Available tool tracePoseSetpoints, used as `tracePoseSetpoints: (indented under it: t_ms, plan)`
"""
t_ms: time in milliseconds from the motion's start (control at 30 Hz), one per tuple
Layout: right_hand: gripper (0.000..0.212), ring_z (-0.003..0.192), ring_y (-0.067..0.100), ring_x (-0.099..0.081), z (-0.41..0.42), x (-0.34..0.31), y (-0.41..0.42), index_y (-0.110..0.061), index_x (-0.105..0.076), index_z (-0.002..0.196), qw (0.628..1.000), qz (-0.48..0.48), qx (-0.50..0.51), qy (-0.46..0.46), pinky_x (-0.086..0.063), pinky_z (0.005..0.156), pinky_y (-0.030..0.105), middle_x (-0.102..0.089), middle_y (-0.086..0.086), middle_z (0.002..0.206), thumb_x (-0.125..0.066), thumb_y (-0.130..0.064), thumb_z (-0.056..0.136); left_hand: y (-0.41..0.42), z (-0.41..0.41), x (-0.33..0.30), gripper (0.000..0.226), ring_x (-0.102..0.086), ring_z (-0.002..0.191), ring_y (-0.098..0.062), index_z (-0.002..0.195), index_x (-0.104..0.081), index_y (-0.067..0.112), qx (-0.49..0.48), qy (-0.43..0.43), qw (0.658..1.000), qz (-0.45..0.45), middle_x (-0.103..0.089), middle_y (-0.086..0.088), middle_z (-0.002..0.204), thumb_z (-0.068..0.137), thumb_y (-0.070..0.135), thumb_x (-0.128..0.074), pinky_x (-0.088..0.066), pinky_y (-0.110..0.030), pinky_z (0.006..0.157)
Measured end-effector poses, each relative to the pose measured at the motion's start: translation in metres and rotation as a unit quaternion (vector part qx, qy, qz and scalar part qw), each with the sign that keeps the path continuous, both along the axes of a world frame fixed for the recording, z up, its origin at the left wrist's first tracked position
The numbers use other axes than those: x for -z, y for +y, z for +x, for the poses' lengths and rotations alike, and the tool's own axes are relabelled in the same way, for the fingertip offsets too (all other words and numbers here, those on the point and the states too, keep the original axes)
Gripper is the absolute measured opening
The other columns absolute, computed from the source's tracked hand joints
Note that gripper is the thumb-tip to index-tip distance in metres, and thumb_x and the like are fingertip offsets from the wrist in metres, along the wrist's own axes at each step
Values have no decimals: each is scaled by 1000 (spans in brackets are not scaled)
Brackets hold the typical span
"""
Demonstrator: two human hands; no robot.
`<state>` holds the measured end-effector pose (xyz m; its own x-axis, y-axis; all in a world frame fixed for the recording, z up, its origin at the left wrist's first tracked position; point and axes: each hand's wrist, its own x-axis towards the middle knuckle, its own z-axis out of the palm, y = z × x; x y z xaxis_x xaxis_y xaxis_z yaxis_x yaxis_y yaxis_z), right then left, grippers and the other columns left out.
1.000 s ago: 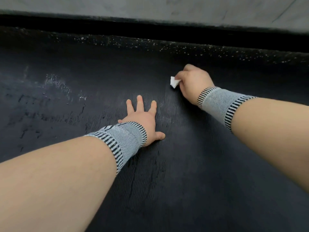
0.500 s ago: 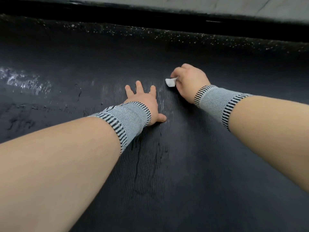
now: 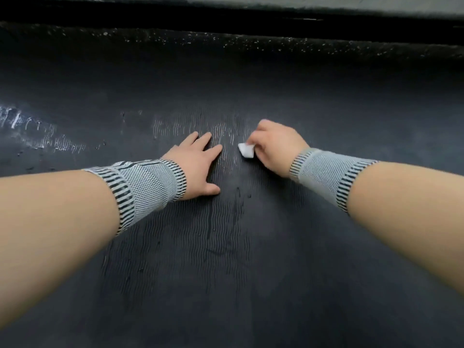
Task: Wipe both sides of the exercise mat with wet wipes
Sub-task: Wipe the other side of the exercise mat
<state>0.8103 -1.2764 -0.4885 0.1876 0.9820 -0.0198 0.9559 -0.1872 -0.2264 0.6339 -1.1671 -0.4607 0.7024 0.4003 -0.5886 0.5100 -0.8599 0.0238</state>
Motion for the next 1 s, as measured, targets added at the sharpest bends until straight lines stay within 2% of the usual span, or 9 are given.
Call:
tracePoseSetpoints:
  t_ms: [67, 133, 267, 433, 500, 667, 733, 900, 1000]
  plan:
    - [27, 100, 30, -55, 4, -1, 16, -18, -63, 113, 995, -8, 101, 3, -42, 81, 34, -52, 7, 112, -45, -19, 93, -8, -6, 1, 91, 4, 151, -26, 157, -8, 25, -3, -17, 1000, 5, 4, -4, 165, 88, 57, -59, -20, -50, 120]
    - [28, 101, 30, -55, -7, 3, 15, -17, -61, 115, 992, 4, 127, -2, -41, 82, 33, -51, 7, 114, -44, -18, 93, -17, -12, 4, 82, 3, 151, -26, 156, -14, 23, -8, -38, 999, 11, 1, -4, 164, 92, 53, -56, -21, -52, 119]
    - [23, 94, 30, -56, -44, 2, -32, -13, -63, 109, 1000, -12, 5, 6, -40, 74, 33, -53, 8, 108, -49, -15, 90, -35, -34, 7, 85, 4, 151, -24, 156, -11, 23, 8, -39, 999, 1, 3, -3, 164, 91, 56, -54, -18, -53, 119]
    - [17, 61, 28, -58, -70, -6, -89, -10, -65, 81, 985, -53, -150, 73, -41, 51, 25, -56, 7, 79, -72, -3, 67, -42, -55, 5, 97, 9, 151, -21, 157, -3, 25, 16, -24, 1000, -13, 12, 1, 164, 86, 63, -56, -12, -53, 119]
    - [17, 67, 31, -59, -63, -7, -80, -10, -66, 88, 984, -66, -156, 60, -47, 53, 32, -57, 10, 84, -68, -4, 73, -44, -54, 4, 98, 10, 151, -22, 157, -2, 25, 16, -21, 1000, -8, 12, 0, 164, 85, 64, -56, -11, -53, 119]
    - [25, 96, 29, -55, -45, -10, -38, -15, -59, 113, 998, -56, -2, 5, -43, 77, 35, -51, 7, 109, -44, -18, 93, -45, -49, 2, 102, 10, 150, -22, 157, 0, 27, 13, -28, 999, -13, 13, 1, 163, 83, 65, -59, -12, -55, 120]
    - [23, 93, 30, -55, -57, -9, -50, -12, -60, 108, 998, -53, -32, 12, -43, 75, 36, -52, 9, 106, -47, -15, 90, -46, -49, 5, 103, 11, 150, -22, 157, 1, 28, 10, -29, 999, -17, 14, 1, 163, 82, 67, -58, -13, -56, 120]
    - [12, 63, 32, -58, -62, -7, -92, -8, -65, 84, 977, -47, -195, 68, -49, 50, 34, -57, 11, 81, -61, -7, 74, -47, -49, 10, 106, 14, 150, -23, 156, 3, 28, 15, -23, 1000, -10, 17, 0, 163, 79, 71, -57, -11, -56, 119]
    - [23, 84, 36, -59, -29, -3, -56, -9, -65, 100, 996, -23, -80, 6, -48, 68, 38, -56, 14, 98, -50, -15, 84, -48, -48, 10, 107, 16, 150, -23, 156, 4, 28, 13, -21, 1000, -14, 18, -1, 162, 80, 69, -58, -10, -57, 118]
